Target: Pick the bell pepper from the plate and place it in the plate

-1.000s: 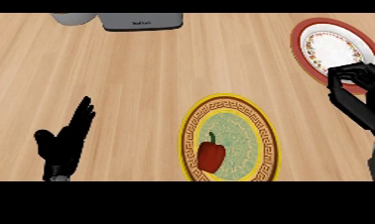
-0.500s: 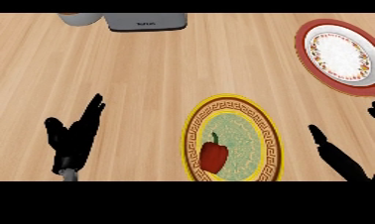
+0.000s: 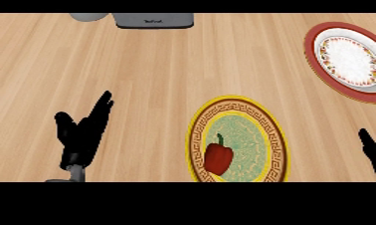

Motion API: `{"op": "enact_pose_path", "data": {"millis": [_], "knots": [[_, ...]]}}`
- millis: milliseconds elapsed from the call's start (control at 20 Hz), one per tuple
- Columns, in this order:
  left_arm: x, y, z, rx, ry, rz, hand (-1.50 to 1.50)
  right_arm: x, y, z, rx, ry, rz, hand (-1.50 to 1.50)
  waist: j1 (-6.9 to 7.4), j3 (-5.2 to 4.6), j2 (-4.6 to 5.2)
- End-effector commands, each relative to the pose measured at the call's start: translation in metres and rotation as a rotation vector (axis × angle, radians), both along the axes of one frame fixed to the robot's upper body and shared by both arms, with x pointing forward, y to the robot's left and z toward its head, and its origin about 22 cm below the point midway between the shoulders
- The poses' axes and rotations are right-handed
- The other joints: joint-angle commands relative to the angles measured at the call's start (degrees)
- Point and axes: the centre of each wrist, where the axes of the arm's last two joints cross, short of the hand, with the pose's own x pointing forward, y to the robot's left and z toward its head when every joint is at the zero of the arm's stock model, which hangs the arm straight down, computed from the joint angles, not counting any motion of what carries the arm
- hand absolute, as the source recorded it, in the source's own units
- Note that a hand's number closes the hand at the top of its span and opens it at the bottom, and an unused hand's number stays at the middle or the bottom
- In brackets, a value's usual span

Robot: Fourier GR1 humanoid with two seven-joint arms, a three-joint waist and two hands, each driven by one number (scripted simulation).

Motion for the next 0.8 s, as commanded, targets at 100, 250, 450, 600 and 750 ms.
{"op": "enact_pose_path", "data": {"millis": [100, 250, 450, 600, 750], "knots": [[-0.006, -0.007, -0.014, -0.011, 0.057, -0.015, 0.0, -0.01, 0.027, 0.03, -0.107, 0.237, 0.045, -1.5, 1.05, -0.16, 0.33], [-0.002, -0.008, -0.014, -0.011, 0.057, -0.019, 0.0, 0.001, 0.049, 0.033, -0.123, 0.307, 0.031, -1.5, 1.44, -0.22, 0.4], [0.004, -0.02, -0.005, -0.003, 0.027, -0.025, 0.0, 0.031, 0.081, 0.043, -0.142, 0.363, 0.027, -1.5, 1.46, -0.05, 0.2], [0.02, -0.013, -0.014, -0.012, 0.039, -0.013, 0.0, 0.052, 0.108, 0.037, -0.189, 0.373, 0.018, -1.5, 0.8, -0.01, 0.26], [0.008, -0.004, -0.004, -0.02, 0.047, -0.011, 0.0, 0.049, 0.128, 0.027, -0.185, 0.449, 0.009, -1.5, 0.65, 0.07, 0.04]]}}
